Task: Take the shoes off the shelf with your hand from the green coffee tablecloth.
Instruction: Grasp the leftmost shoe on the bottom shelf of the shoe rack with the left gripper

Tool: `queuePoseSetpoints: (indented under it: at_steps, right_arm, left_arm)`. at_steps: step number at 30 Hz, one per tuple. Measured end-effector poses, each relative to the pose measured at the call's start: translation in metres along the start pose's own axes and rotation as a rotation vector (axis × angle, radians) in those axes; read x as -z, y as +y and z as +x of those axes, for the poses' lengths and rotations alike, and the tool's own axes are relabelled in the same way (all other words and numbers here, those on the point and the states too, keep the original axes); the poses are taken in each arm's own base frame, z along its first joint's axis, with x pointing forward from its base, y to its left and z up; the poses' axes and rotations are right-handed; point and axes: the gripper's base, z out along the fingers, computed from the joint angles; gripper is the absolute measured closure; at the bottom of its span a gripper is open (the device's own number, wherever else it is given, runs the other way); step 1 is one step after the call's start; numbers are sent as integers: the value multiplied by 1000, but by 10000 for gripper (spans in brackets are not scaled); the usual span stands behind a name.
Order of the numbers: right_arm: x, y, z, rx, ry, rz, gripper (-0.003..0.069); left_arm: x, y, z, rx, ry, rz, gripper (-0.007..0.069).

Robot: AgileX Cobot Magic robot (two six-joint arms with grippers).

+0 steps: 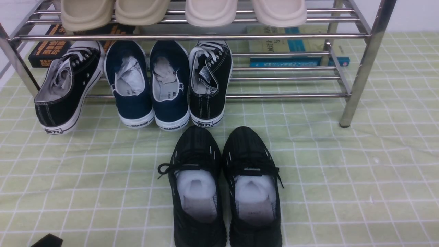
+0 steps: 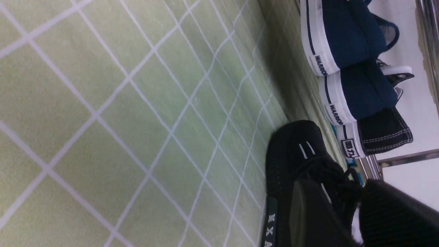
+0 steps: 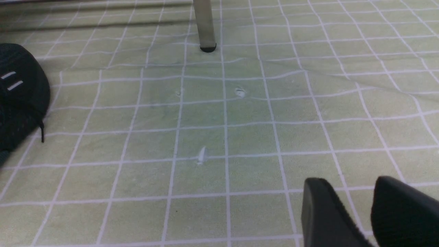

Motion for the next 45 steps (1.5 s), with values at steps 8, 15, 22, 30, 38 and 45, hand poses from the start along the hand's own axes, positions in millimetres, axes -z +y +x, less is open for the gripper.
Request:
queuePoseSetpoints:
  at_steps: [8, 15, 22, 30, 38, 45]
  right_arm:
    - [0, 0, 0, 0, 0, 0, 421]
    - [0, 0, 0, 0, 0, 0, 421]
    - [0, 0, 0, 0, 0, 0, 421]
    - [0, 0, 0, 0, 0, 0, 421]
    - [0, 0, 0, 0, 0, 0, 421]
    - [0, 0, 0, 0, 0, 0, 421]
  left_arm:
    - [24, -51, -26, -147, -93, 138, 592]
    - [15, -99, -56, -350, 66, -105, 624]
    - [-56, -131, -90, -484, 309, -398, 618]
    - [-145, -156, -117, -543, 439, -494, 494]
    - [-229, -187, -104, -655, 502, -468, 286]
    - [-265, -197, -85, -721, 432, -351, 256]
